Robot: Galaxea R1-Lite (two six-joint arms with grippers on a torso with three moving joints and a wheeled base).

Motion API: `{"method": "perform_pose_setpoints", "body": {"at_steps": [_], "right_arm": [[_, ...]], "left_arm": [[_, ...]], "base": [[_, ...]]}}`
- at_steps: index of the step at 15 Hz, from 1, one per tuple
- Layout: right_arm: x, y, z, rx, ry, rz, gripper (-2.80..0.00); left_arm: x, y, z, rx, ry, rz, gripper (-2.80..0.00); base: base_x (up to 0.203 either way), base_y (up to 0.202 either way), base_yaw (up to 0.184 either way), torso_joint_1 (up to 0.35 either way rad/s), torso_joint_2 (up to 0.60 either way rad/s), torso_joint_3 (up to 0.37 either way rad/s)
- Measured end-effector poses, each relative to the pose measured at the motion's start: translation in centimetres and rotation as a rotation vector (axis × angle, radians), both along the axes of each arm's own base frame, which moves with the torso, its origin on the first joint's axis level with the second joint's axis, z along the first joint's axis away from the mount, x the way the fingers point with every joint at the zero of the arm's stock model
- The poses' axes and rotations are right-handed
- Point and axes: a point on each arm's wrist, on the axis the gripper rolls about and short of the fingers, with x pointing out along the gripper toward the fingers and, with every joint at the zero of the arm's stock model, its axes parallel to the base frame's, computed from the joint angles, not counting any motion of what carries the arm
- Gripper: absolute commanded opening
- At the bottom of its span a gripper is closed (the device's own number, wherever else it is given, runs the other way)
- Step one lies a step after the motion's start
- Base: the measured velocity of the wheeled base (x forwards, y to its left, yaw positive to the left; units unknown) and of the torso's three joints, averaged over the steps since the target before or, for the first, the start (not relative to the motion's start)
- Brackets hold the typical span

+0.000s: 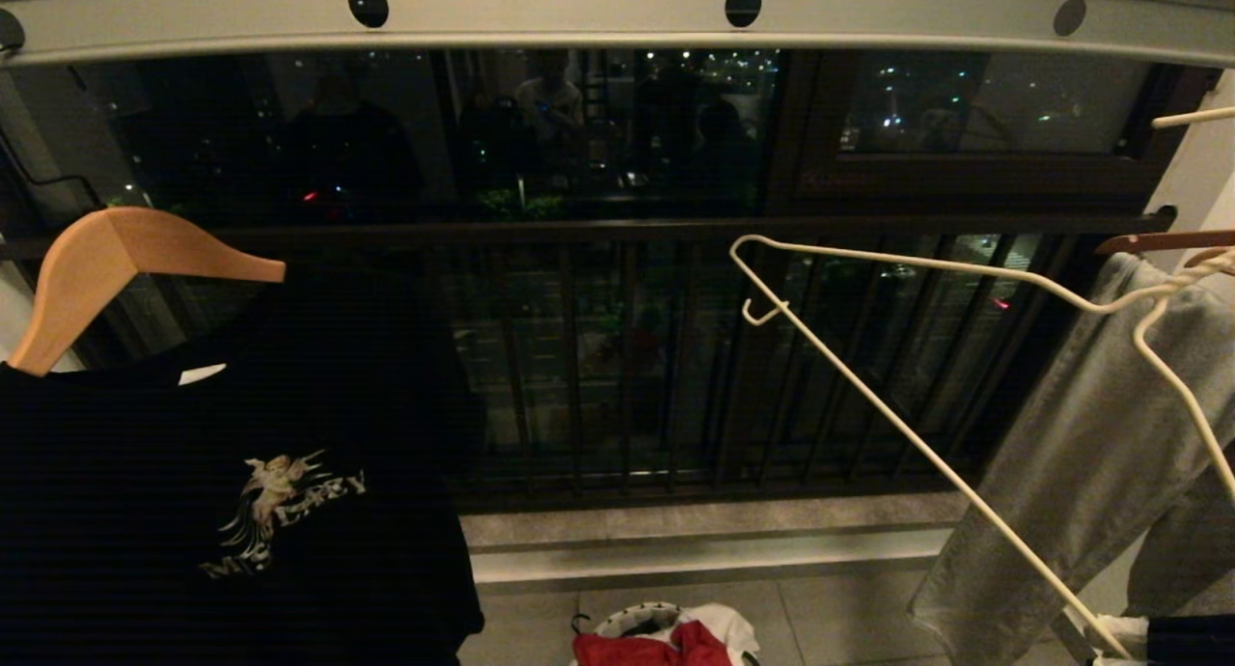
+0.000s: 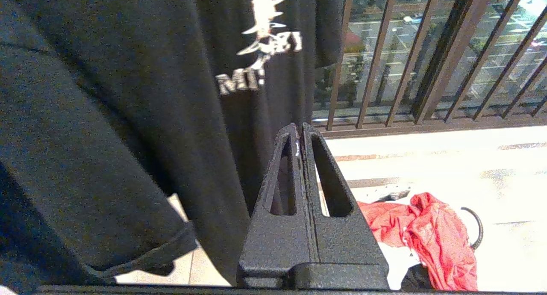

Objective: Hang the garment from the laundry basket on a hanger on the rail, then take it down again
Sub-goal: Pick up the clothes rack on the clothesline

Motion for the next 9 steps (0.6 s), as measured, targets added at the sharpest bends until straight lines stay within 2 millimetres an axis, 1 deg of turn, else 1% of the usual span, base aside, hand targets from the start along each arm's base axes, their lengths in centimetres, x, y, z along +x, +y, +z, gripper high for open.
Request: {"method": "perform_pose_setpoints", "body": {"at_steps": [4, 7, 9], "right_arm": [[0.6, 0.4, -0.8, -0.061, -0.065, 0.135, -2.80], [1.9, 1.1, -1.3, -0.115, -0.071, 0.189, -2.80], [3.1, 1.8, -1.2, -0.120, -0.088, 0.205, -2.80]], "left_arm": [[0.0, 0.0, 0.0, 0.000, 0.000, 0.000, -2.80], [0.0, 0.0, 0.0, 0.000, 0.000, 0.000, -2.80], [0.0, 0.0, 0.0, 0.000, 0.000, 0.000, -2.80]], "base": [[0.000, 0.000, 0.000, 0.000, 0.00, 0.000], [0.000, 0.000, 0.000, 0.000, 0.00, 0.000], [0.000, 0.000, 0.000, 0.000, 0.00, 0.000]]}}
